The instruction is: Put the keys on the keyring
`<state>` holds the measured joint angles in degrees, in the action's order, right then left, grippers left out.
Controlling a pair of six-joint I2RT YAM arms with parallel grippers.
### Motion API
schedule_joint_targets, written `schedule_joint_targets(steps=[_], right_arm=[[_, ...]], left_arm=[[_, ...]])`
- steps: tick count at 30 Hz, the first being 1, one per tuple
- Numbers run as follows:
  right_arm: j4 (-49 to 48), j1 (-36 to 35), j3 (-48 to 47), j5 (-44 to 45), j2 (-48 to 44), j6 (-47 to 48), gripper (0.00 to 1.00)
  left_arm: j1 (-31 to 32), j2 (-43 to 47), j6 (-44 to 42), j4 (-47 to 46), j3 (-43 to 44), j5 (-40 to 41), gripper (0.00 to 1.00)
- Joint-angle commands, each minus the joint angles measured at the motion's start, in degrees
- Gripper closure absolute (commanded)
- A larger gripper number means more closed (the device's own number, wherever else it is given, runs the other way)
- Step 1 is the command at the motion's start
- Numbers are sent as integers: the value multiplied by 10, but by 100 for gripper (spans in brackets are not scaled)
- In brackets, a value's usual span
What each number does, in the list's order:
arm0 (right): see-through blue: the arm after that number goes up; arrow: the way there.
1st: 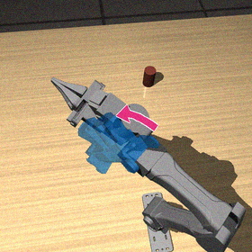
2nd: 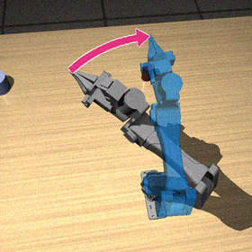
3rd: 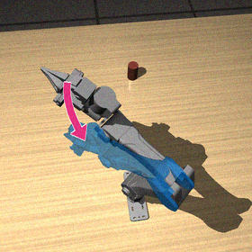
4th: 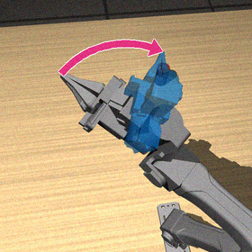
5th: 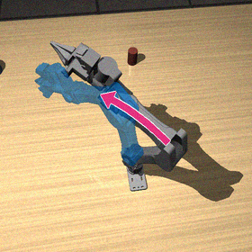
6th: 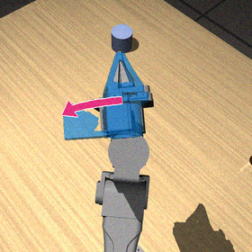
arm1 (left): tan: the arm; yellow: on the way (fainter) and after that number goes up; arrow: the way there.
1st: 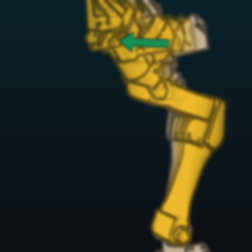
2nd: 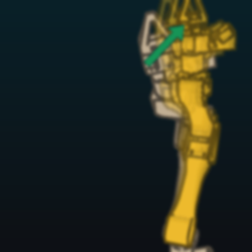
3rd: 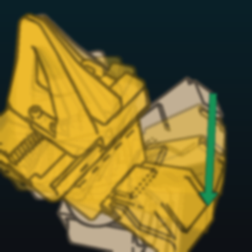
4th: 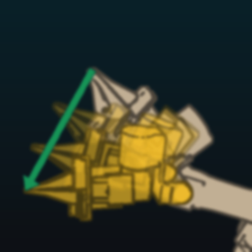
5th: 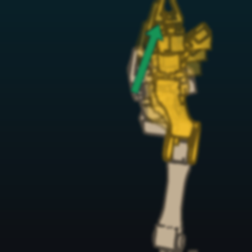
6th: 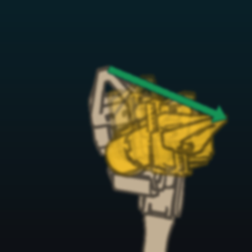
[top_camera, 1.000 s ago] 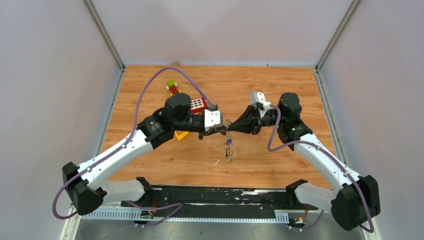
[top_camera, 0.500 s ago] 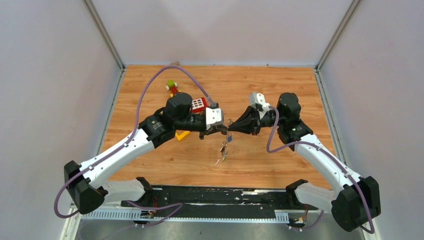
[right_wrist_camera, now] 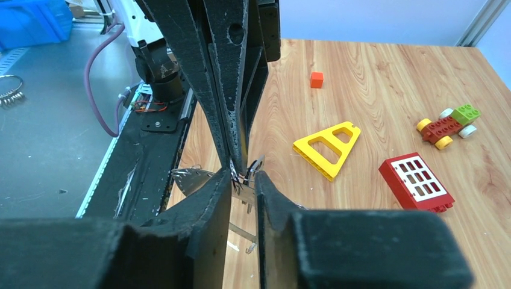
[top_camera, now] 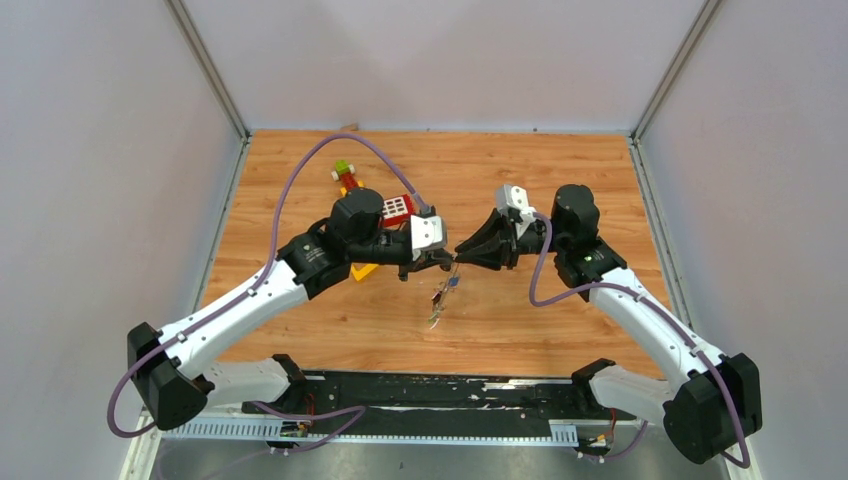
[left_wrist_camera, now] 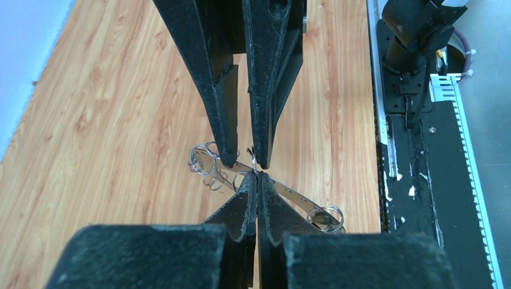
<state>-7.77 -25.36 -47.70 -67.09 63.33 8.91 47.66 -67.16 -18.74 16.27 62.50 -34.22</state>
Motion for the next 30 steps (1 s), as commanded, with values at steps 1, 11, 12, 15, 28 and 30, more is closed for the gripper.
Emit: schedule_joint_targets(steps=[1,11,12,15,28,30], right_arm=[[6,-1,-23,11,-9,21,75],[44,-2,-29,30,-24,60,46],[44,-1,-29,29,-23,60,45],[43,-2,-30,21,-20,59,45],[29,-9,-31,9,-12,48,45],[26,-9,-30,9,-14,46,45]], left_arm=[[3,24,14,-37,3,-6,100],[3,35,-30,27,14,20,100],[3,32,-40,46,25,21,100],[4,16,-61,111,67,28,100],[53,-91,-33,332,257,142,100],[58,-112,-25,363,283,152,100]])
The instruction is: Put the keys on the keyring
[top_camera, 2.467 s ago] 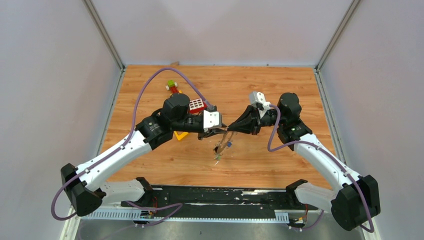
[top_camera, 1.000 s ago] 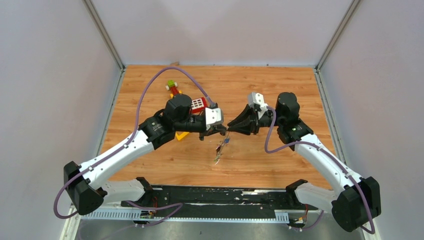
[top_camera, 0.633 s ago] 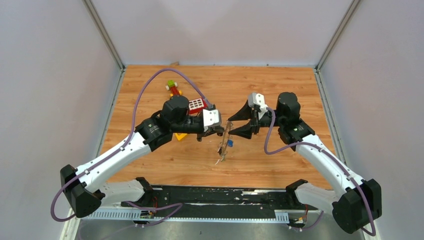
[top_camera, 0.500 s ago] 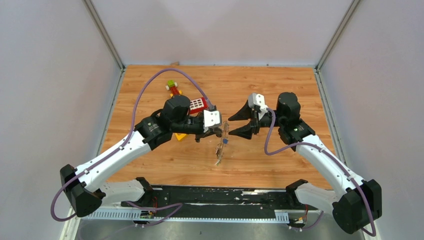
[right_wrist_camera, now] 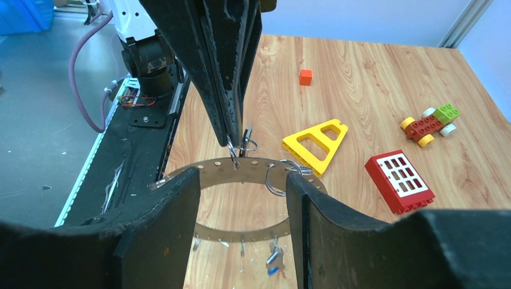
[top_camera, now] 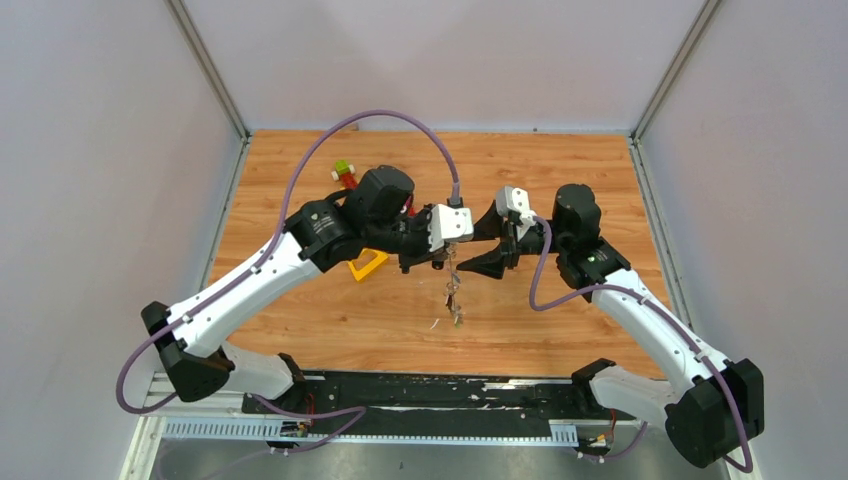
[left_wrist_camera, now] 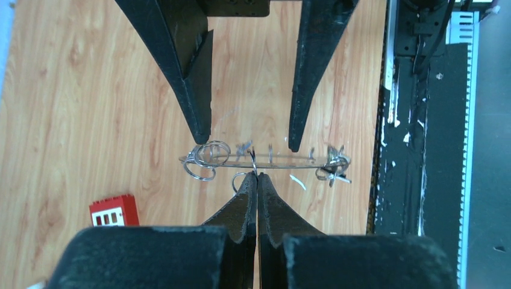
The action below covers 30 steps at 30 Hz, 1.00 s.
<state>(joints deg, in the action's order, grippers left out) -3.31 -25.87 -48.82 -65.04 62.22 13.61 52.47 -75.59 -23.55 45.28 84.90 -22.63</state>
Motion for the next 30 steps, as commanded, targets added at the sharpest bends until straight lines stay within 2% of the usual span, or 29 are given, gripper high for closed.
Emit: schedule_joint_targets(steps=[1,13,25,30], right_arm=[[-19,-4,-19,-14,-3,-2,45],[-20,-8,-15,-43,10,3,54],[-17,-20,-17,-41,21,8,63],[-17,-23,-17,-41,25,8,71]], left_arm=[[12,-36,27,86,71,40,100],[20,-87,75,139,141,52,100],[20,-94,83,133,136,30,100],[21,-93,85,128,132,23,100]])
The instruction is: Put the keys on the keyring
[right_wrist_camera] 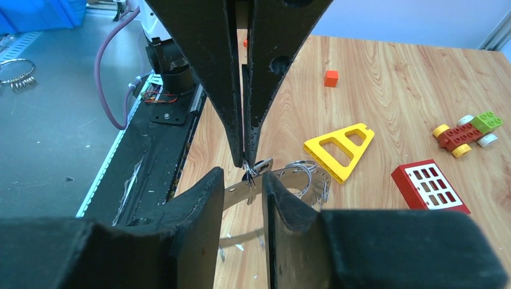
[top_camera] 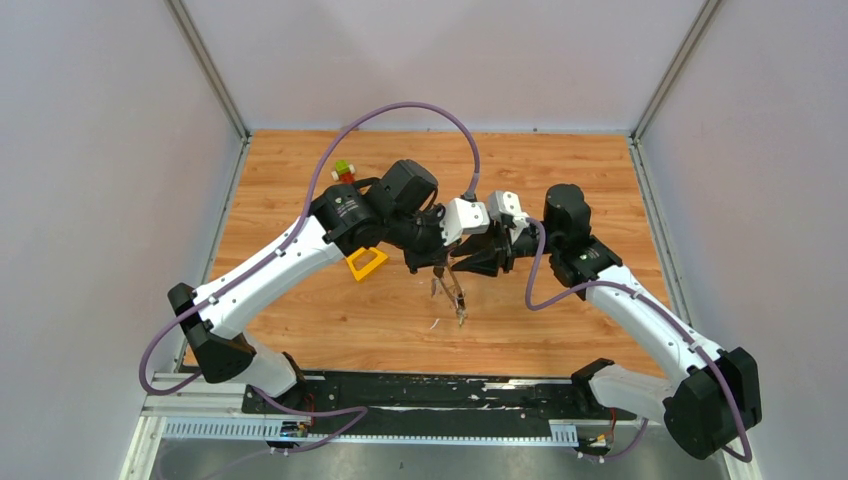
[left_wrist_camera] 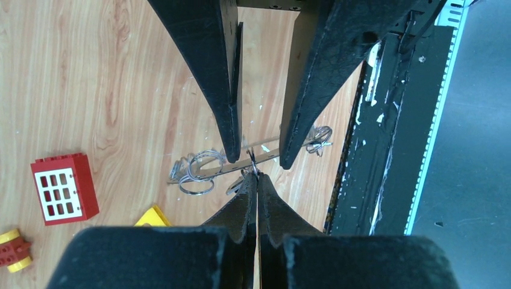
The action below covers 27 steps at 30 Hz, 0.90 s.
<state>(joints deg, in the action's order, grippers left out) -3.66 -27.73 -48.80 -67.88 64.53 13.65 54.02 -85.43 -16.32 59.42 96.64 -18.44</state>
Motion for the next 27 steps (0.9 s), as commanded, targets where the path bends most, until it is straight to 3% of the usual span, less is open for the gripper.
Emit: schedule_joint_targets(steps=[1,13,19,22,23,27], right_arm=[[-14,-5,-17,-13,2,8,72],[-13,-11,-18,-7,7,12,79],[-12,-13,-20,-7,3,11,99],[-10,-13,-19,-5,-4,14,100],[-10,-12,-19,-5,-6,14,100],[-20,-9,-18,-5,-10,2,100]], left_arm=[[5,6,13,-14,14,-20,100],[5,11,14,-23,5,-26,100],[5,14,12,-28,-4,-24,100],[5,24,0,-41,-20,-30,100],[5,30,-5,-49,-28,-32,98],[4,70,-37,-94,-66,-38,72]])
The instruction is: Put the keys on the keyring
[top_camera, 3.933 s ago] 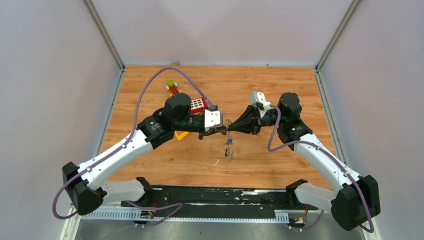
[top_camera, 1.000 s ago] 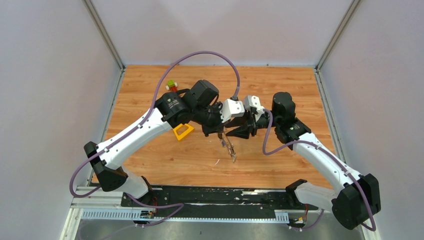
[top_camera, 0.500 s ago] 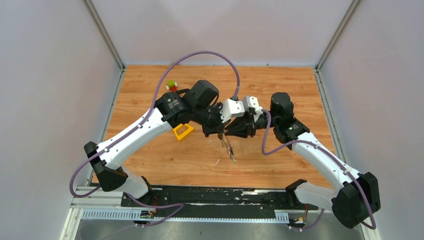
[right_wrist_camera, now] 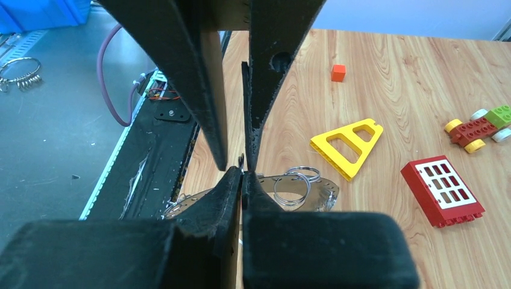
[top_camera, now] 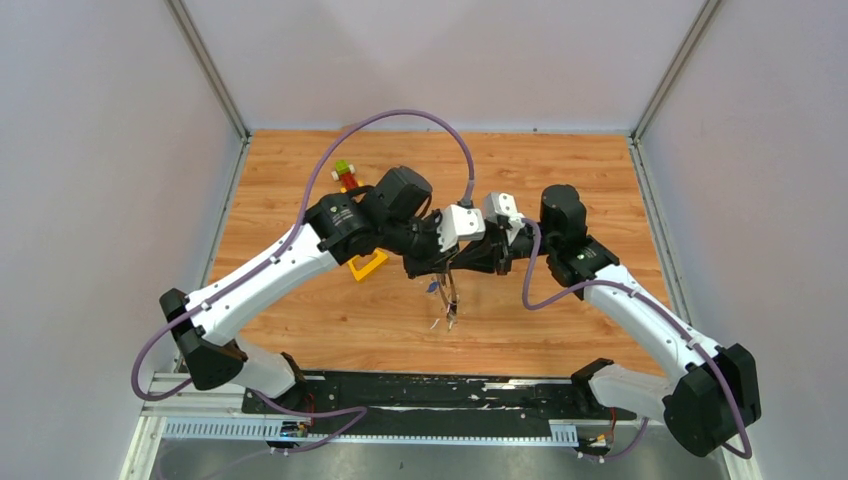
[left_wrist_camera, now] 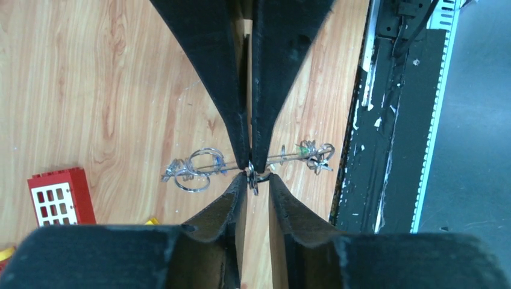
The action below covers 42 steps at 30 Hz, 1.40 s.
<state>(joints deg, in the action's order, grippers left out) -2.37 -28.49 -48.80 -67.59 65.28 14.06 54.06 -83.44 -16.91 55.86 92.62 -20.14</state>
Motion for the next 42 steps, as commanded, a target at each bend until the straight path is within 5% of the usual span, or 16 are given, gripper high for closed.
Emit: schedule_joint_targets(steps=[1,15,30,42], right_arm=[[-41,0,-17,-9,-18,-11,100],[-100,12,-9,-25,-26,-73,100],[-98,17,-8,-22,-25,-71,100],[-98,17,-8,-18,-25,-71,100]], left_arm=[[3,64,-42,-77,-38,-15,67],[-24,197,-129,-276,-241,-65,59],[-24,166,-93,-293,-244,-74,95],[-24,139,-57,-294,-238,-74,100]])
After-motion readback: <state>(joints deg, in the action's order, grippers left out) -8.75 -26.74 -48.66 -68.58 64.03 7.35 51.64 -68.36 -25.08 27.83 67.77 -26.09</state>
